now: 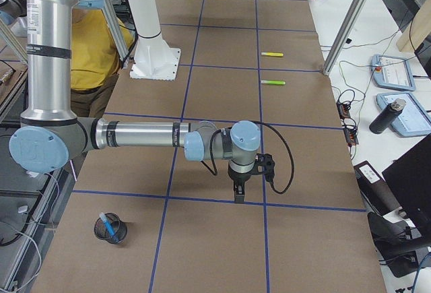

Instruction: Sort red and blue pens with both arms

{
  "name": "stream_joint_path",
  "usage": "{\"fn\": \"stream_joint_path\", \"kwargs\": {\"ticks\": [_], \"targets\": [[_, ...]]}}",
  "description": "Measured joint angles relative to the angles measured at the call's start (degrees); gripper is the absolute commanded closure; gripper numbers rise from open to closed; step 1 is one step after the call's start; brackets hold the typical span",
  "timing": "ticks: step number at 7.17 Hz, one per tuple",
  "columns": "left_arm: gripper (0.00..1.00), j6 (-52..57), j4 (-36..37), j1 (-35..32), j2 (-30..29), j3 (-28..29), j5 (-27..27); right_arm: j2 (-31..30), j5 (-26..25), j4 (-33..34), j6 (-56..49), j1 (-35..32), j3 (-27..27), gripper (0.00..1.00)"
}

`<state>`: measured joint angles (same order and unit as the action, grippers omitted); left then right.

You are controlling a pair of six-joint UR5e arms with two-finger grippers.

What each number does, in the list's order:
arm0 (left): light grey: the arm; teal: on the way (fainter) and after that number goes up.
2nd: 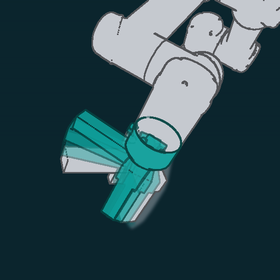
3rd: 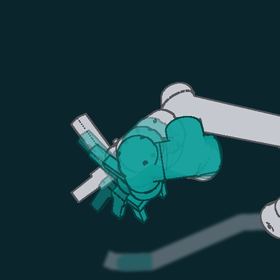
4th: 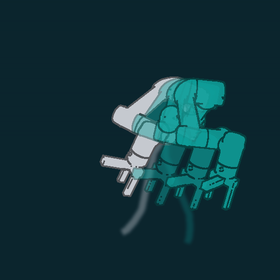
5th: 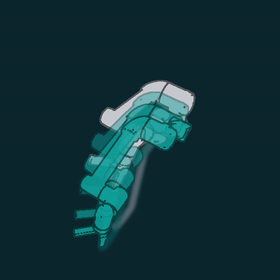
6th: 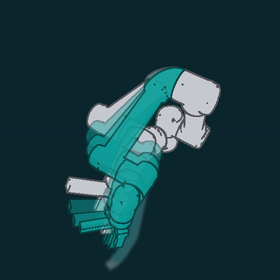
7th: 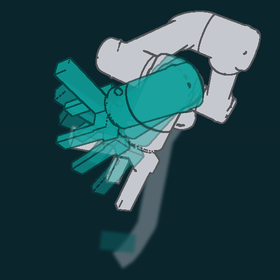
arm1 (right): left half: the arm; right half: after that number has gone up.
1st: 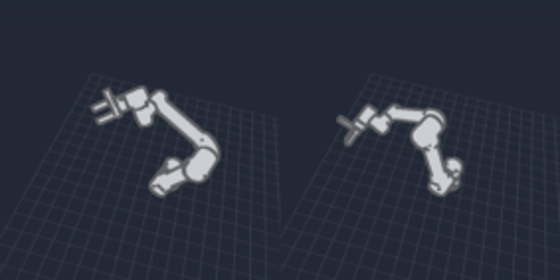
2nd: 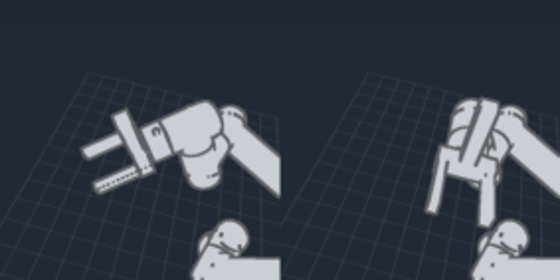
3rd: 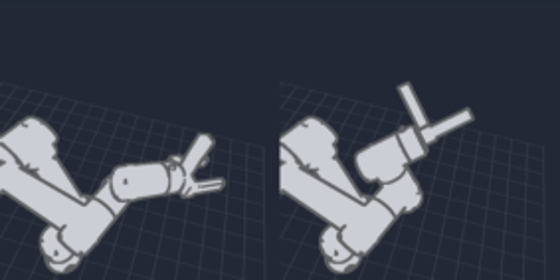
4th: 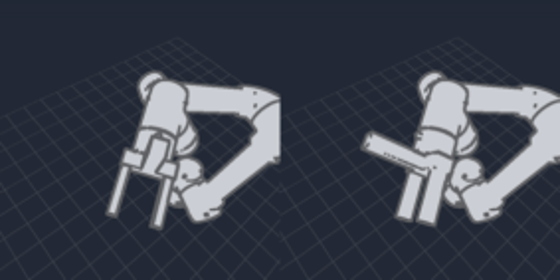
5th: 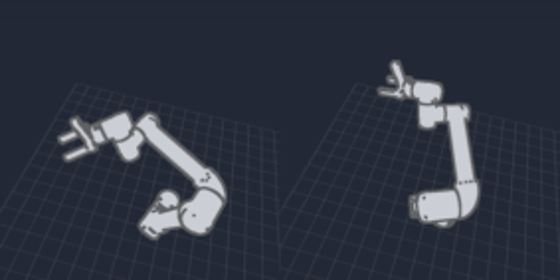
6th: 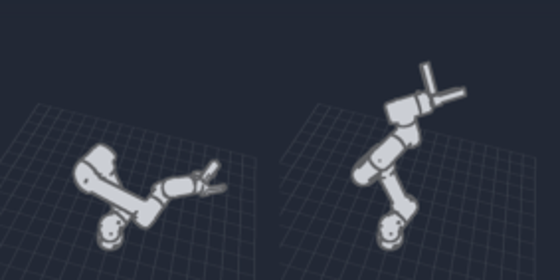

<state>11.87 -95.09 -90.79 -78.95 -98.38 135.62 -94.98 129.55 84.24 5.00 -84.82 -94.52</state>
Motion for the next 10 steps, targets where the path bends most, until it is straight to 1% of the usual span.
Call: {"fn": "stream_joint_path", "kwargs": {"ticks": [4, 10], "targets": [[0.0, -0.01, 0.18, 0.0, 0.05, 0.06, -0.22, -0.17, 0.16, -8.37, -0.05, -0.01, 4.44, 0.0], [0.0, -0.01, 0.01, 0.0, 0.86, -0.14, -0.1, -0.51, 0.76, -9.32, -0.5, 0.0, 5.26, 0.0]]}}
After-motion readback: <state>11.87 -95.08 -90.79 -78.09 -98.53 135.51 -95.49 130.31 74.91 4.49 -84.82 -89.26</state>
